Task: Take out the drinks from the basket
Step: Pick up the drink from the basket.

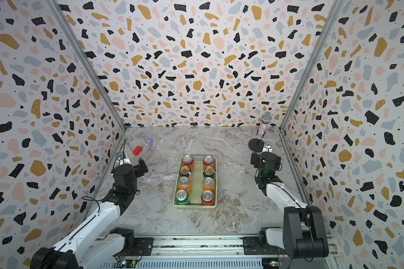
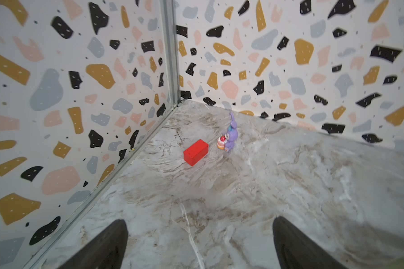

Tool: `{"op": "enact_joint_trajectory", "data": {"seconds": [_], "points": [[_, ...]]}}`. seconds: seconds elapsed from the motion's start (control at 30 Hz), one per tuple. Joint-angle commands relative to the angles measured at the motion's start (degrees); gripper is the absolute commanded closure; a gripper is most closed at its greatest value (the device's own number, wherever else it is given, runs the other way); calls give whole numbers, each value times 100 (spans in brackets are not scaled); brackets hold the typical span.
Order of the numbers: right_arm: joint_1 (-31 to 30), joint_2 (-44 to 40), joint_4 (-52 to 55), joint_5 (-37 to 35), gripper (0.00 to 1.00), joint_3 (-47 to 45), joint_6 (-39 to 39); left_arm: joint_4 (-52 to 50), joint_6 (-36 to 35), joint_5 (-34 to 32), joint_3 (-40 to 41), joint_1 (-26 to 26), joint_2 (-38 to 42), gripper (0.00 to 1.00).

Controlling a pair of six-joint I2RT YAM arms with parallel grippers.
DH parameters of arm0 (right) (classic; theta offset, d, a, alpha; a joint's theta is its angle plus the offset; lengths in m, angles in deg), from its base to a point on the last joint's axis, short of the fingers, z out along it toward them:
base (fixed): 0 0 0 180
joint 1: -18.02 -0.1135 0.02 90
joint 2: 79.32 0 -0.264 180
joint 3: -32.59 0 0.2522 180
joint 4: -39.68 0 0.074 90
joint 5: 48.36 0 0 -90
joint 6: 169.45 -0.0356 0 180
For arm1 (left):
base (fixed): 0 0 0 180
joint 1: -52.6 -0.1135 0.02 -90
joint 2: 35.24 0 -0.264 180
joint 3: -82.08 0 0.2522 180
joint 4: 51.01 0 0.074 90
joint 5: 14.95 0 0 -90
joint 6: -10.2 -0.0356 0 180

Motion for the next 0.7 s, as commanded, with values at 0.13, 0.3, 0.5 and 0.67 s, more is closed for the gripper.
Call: {"op": "enact_joint_trajectory", "data": {"seconds": [0.13, 0.3, 0.5, 0.67], "points": [[10, -305, 2994, 2002, 10, 929, -1230, -3101, 1322, 577, -1392, 19, -65, 0], [-31, -373, 4245, 2777, 15, 1343, -1661, -3804, 1450, 1603, -1960, 15, -97, 0], [-592, -886, 5494, 3317, 17, 1624, -1707, -4675, 1495, 2633, -2257, 20, -95, 0], [-1109, -1139, 6109, 3669, 18, 1806, -1832, -5010, 1285, 3494, -2585, 22, -185, 0]]}}
